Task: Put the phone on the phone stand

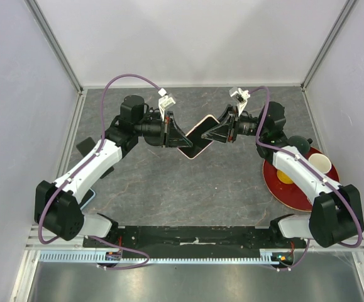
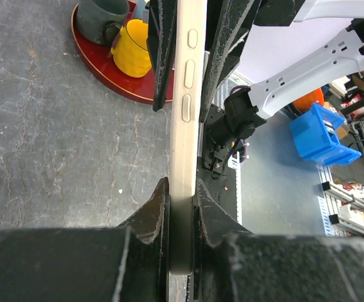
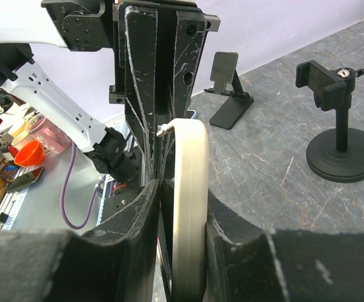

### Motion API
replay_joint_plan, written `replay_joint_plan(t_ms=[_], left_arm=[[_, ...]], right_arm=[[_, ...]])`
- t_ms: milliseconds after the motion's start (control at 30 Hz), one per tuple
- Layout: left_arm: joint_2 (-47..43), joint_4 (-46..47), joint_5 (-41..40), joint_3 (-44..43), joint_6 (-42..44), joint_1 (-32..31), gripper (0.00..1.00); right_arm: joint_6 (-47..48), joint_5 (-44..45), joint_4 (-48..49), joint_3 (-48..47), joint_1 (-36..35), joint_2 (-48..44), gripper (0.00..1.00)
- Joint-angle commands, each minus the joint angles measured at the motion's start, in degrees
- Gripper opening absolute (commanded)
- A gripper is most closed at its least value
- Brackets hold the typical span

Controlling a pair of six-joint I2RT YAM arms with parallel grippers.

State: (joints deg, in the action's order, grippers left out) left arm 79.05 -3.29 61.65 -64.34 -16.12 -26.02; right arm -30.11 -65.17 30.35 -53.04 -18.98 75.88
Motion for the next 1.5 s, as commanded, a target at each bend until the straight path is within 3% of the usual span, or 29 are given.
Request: replay_joint_plan(t_ms=[0, 267, 467, 533, 633, 667, 833, 967, 1033, 1133, 1267, 1300, 1400, 1467], left_arm=[[1.20, -2.68, -10.05, -2.72, 2.67, 0.36, 0.02], [1.02, -4.62, -14.71, -2.90, 4.08, 0.36, 0.02], [0.15, -1.73, -8.67, -2.29, 3.38, 0.36, 0.02], [-1.34, 1.86, -6.46, -0.89, 2.67, 0.36, 0.02], [-2.14, 3.03, -5.05, 0.00, 2.23, 0.36, 0.02], [-2.14, 3.03, -4.78, 0.00, 2.23, 0.36, 0.02], [-1.35, 3.03, -5.65, -0.53, 1.18, 0.36, 0.03], [-0.82, 0.40, -7.33, -2.02, 1.00, 0.44, 0.15], [-0.82, -0.75, -9.42, -2.81, 1.18, 0.53, 0.41], [-1.87, -2.95, -14.07, -3.34, 2.05, 1.23, 0.52], [-7.74, -0.58, -20.15, -0.36, 0.92, 3.34, 0.60], [-9.25, 0.73, -21.99, 0.52, 0.65, 3.87, 0.70], [-14.94, 1.62, -34.45, 4.12, -0.14, 6.06, 0.72], [-16.90, 0.22, -48.50, 5.79, 0.12, 7.38, 0.73]], right_arm=[[-0.30, -5.68, 5.86, -0.75, -2.11, -3.98, 0.33], [-3.28, -1.20, 6.57, -1.46, -2.55, -5.74, 0.38], [-4.08, -1.54, 7.18, -1.28, -2.55, -7.32, 0.38], [-4.26, -2.42, 7.71, -1.02, -2.55, -7.59, 0.31], [-8.02, -2.77, 12.44, -0.40, -2.55, -7.41, 0.05], [-9.52, -2.69, 14.28, -0.05, -2.55, -7.24, 0.00], [-16.81, -0.93, 27.39, 2.32, -3.08, -6.88, 0.00], [-18.49, 2.49, 28.27, 2.06, -3.08, -5.66, 0.00], [-19.81, 4.51, 28.01, 1.45, -3.08, -4.69, 0.00], [-19.99, 6.97, 26.87, 0.83, -2.99, -3.98, 0.00], [-10.90, 12.33, 12.34, -1.10, -2.82, -5.03, 0.00], [-8.59, 13.82, 8.97, -1.54, -2.81, -5.38, 0.00], [-0.05, 23.65, -4.22, -3.30, -2.81, -7.14, 0.00], [2.50, 30.32, -8.70, -3.22, -2.81, -8.46, 0.00]])
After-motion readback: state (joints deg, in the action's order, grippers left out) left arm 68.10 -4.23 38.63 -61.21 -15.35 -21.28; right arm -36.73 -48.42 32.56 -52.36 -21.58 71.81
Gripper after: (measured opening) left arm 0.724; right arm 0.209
